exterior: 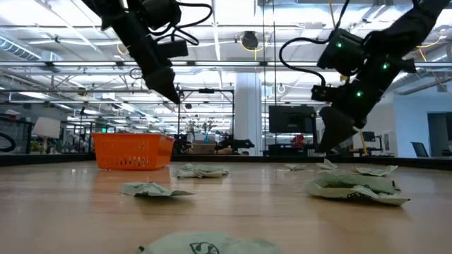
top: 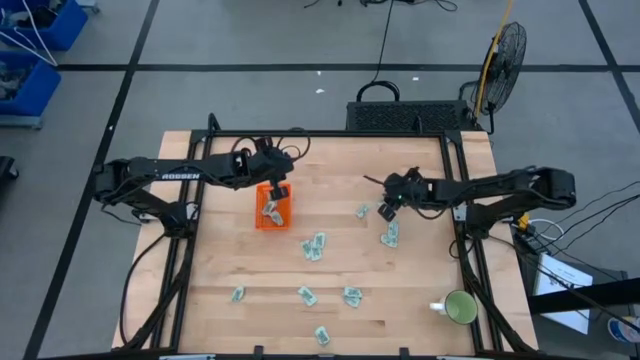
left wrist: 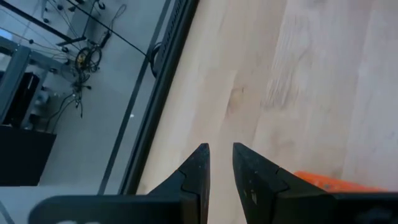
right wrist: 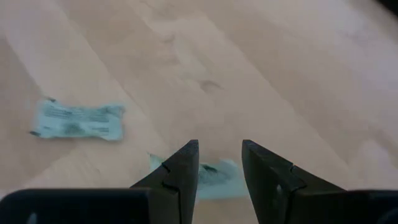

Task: Pick and place Stevia / Truvia into bins
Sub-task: Put the green stevia packet into the orange bin

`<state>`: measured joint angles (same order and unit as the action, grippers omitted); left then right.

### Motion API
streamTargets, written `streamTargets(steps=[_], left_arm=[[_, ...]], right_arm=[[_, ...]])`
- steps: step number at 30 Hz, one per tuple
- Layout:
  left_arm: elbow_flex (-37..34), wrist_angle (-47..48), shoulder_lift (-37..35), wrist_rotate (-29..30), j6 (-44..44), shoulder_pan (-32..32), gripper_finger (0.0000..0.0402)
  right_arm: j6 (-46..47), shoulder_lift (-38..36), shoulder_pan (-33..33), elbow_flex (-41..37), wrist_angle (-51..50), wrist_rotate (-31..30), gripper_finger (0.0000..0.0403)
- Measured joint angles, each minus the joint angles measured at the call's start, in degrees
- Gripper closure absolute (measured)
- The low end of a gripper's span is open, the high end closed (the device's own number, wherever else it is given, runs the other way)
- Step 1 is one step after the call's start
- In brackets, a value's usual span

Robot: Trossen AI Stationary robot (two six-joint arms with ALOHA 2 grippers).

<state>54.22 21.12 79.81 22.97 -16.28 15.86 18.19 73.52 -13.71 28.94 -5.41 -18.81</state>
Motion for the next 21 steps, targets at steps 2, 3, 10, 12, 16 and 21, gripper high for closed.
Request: streamTargets(steps=[2,3,10,12,16,21], left_arm=[[0.0,-0.8,0.0,0.0,0.2,0.0,0.0325],[0.0,-1.1,0.0,0.0,0.2,0.0,0.0325],[0.0,-1.7,0.0,-0.4,0.0,0.0,0.0325],[0.0,-1.7,0.0,-0.4,0.0,0.0,0.0325],[0.0,-1.7,0.0,-0.4,0.0,0.0,0.0325],[0.0,-1.7,0.0,0.4,0.0,0.0,0.0325]], right_arm=[[-0.7,1.4,-0.7,-1.2,3.0,1.3,0.0286],[-0.7,2.0,-1.0,-1.6,3.6,1.8,0.0286],[4.8,6.7,-1.6,-3.3,6.6,0.8,0.0286],[6.3,7.7,-1.6,-3.6,8.7,1.5,0.0289],[6.6,8.4,-1.6,-3.8,10.9,2.1,0.0324],[6.4,8.3,-1.4,-4.1,16.6,3.8,0.0394]])
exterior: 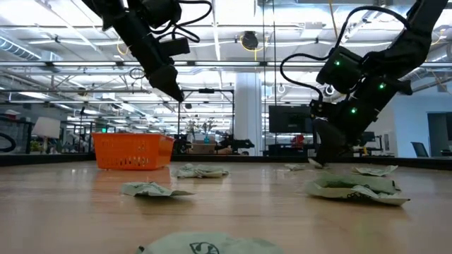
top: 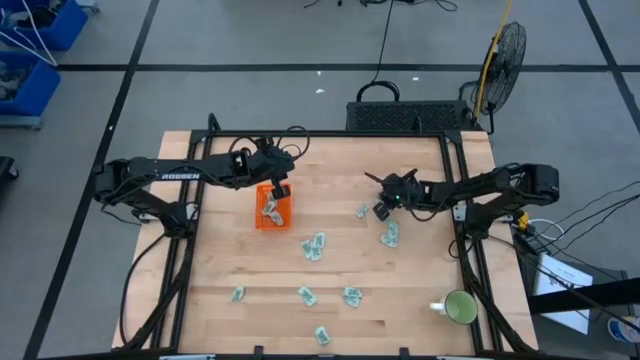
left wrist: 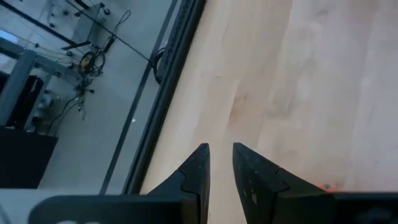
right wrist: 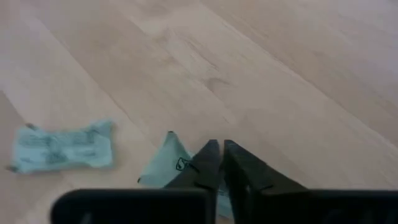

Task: Pick and place Stevia / Truvia into bins
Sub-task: Put the green stevia packet into the orange bin

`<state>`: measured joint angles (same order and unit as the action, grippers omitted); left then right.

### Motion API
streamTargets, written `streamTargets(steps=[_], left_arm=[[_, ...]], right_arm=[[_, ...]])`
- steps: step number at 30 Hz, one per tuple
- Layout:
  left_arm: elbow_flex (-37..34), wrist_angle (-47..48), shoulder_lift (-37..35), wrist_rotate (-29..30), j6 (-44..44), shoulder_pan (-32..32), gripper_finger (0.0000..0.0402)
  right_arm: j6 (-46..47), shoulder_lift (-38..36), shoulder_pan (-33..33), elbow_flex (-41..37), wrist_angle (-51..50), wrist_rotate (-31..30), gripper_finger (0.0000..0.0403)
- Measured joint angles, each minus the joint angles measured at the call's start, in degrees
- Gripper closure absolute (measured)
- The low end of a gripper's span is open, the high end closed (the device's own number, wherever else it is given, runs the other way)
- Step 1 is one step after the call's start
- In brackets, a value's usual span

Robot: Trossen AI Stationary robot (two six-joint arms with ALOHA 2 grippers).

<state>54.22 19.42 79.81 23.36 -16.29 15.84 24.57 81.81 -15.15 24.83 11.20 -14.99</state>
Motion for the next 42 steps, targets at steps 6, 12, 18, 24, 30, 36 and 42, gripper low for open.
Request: streamTargets(steps=[6,12,18,24,30,36,42], left_arm=[[0.0,0.0,0.0,5.8,3.1,0.0,0.0325],[0.0,0.0,-0.1,11.5,4.8,0.0,0.0325],[0.0,0.1,-2.9,22.9,0.9,0.0,0.0325],[0.0,-0.4,-11.5,22.9,-0.1,0.0,0.0325],[0.1,0.2,-21.2,22.6,-0.1,1.2,0.0325],[0.1,1.8,-26.7,21.6,2.0,1.4,0.0325],[0.0,5.6,-27.8,21.2,3.6,1.4,0.0325]], right_arm=[[-6.7,0.0,1.6,0.1,28.4,15.0,0.0398],[-12.5,-0.1,4.3,0.3,59.0,18.3,0.0400],[-17.7,1.8,6.5,7.8,54.3,12.2,0.0402],[-24.4,13.5,8.6,24.4,37.8,12.3,0.0402],[-26.9,28.8,8.3,40.5,34.8,12.2,0.0402],[-27.7,40.8,8.4,50.0,32.7,12.3,0.0403],[-26.7,45.7,7.9,51.5,31.7,17.6,0.0396]])
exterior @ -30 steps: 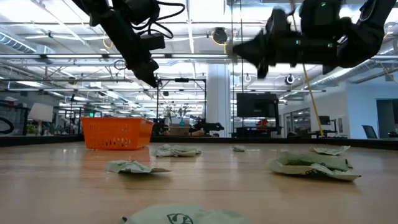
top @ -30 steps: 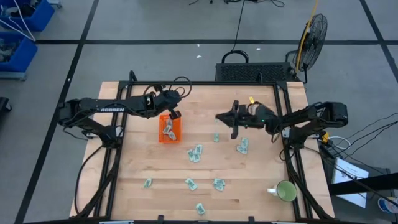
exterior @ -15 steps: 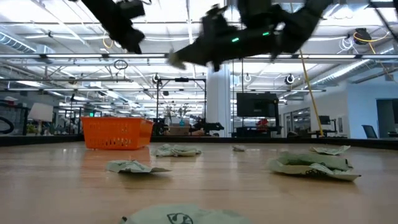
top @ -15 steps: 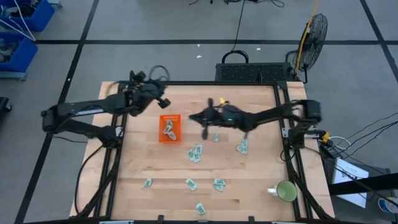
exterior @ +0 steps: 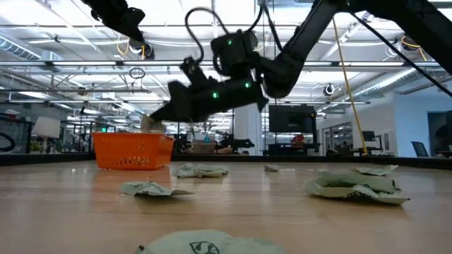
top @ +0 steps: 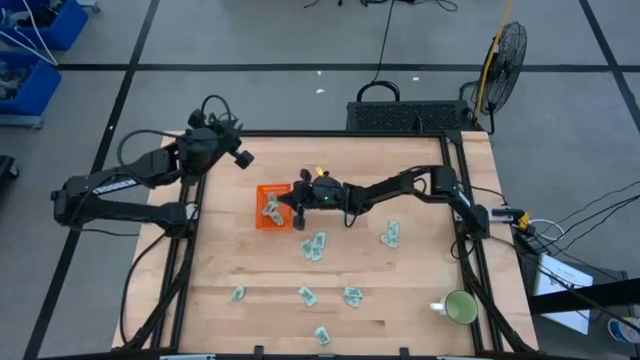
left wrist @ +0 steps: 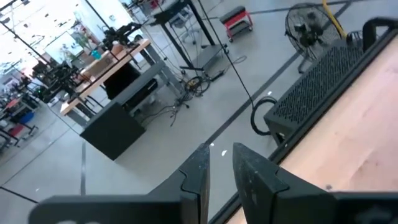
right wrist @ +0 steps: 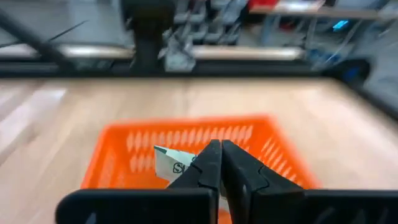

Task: Pick and place Stevia / Truvia into bins
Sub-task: Put the green stevia packet into the orange bin

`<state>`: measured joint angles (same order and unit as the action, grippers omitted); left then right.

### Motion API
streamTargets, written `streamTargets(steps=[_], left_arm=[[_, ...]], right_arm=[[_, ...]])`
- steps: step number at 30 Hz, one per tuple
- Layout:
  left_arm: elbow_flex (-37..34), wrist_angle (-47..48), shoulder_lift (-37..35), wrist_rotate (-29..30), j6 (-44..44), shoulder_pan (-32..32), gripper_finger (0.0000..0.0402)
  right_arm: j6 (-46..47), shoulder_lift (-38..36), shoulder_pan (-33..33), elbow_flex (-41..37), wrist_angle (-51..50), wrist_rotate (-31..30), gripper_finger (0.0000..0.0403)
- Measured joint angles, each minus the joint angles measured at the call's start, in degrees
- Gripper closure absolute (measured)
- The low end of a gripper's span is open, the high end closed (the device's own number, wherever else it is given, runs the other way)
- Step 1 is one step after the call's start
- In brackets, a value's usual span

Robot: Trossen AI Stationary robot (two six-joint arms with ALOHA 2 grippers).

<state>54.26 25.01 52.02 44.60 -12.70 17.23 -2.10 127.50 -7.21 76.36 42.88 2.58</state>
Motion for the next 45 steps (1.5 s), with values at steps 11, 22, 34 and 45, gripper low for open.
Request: streamTargets(steps=[11,22,34,45], left_arm=[[0.0,2.8,0.1,-0.2,2.9,0.0,0.0325],[0.0,8.1,0.1,-3.3,6.5,0.0,0.0325],[0.0,13.5,0.1,-7.2,11.6,0.0,0.0325],[0.0,13.5,0.1,-7.2,11.7,0.0,0.0325]], right_arm=[[1.1,0.4,-0.6,0.0,-2.6,2.0,0.0337],[-9.3,-8.4,-0.2,-0.3,-7.6,2.0,0.0312],[-3.2,-25.0,4.6,-0.3,-61.3,-0.7,0.0303],[7.2,-26.9,9.6,-14.4,-62.1,-14.5,0.0263]])
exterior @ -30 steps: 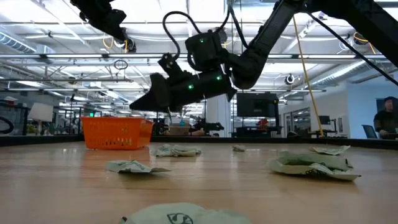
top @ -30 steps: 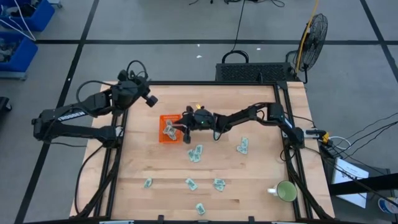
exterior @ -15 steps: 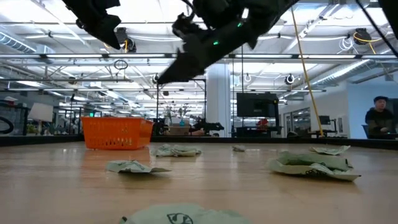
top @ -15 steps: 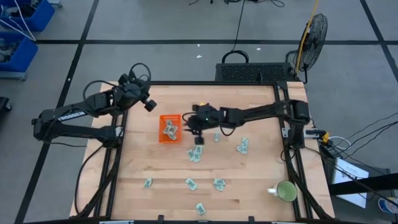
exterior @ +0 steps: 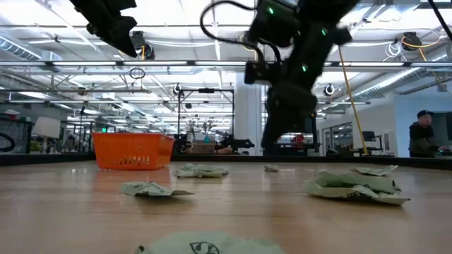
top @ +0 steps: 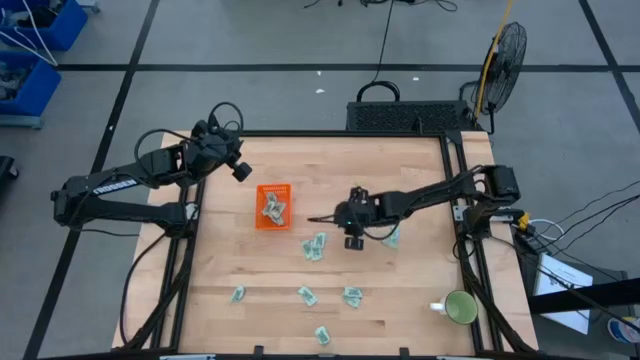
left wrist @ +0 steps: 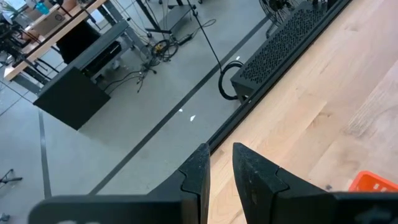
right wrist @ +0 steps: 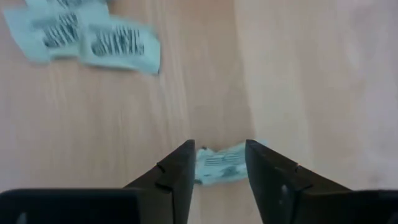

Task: Pick and place Stevia / Truvia into bins
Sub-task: Put the green stevia packet into the orange bin

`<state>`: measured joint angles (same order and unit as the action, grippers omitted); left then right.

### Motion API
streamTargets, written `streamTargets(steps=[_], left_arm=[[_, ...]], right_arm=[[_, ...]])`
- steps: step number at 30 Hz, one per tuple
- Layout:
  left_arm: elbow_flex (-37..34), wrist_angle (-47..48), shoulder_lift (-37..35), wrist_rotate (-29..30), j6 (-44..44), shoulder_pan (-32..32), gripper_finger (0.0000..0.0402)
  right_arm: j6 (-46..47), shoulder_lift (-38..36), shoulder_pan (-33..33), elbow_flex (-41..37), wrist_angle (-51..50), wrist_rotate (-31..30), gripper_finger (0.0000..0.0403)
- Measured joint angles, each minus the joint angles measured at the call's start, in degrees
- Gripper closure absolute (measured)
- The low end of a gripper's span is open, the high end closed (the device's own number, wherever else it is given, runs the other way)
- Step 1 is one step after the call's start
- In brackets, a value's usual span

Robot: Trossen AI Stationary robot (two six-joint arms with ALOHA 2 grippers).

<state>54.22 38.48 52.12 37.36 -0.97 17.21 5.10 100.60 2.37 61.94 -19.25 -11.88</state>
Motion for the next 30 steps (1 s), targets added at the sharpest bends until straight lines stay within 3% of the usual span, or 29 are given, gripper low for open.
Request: streamTargets(steps=[9,15,22,30], left_arm=[[0.0,-0.1,0.0,0.0,0.0,0.0,0.0325],[0.0,-0.1,0.0,-0.1,1.2,0.0,0.0325],[0.0,-0.1,0.0,-1.8,1.3,0.0,0.0325],[0.0,-0.1,0.0,-1.8,1.3,0.0,0.0325]], right_arm=[[0.0,-0.2,-1.7,-13.8,22.8,2.9,0.0210],[-6.6,-0.3,-2.4,-21.4,34.4,3.1,0.0201],[-6.3,0.0,-2.9,-27.8,48.3,3.3,0.0241],[-8.2,0.2,-3.4,-28.1,52.8,5.6,0.0331]])
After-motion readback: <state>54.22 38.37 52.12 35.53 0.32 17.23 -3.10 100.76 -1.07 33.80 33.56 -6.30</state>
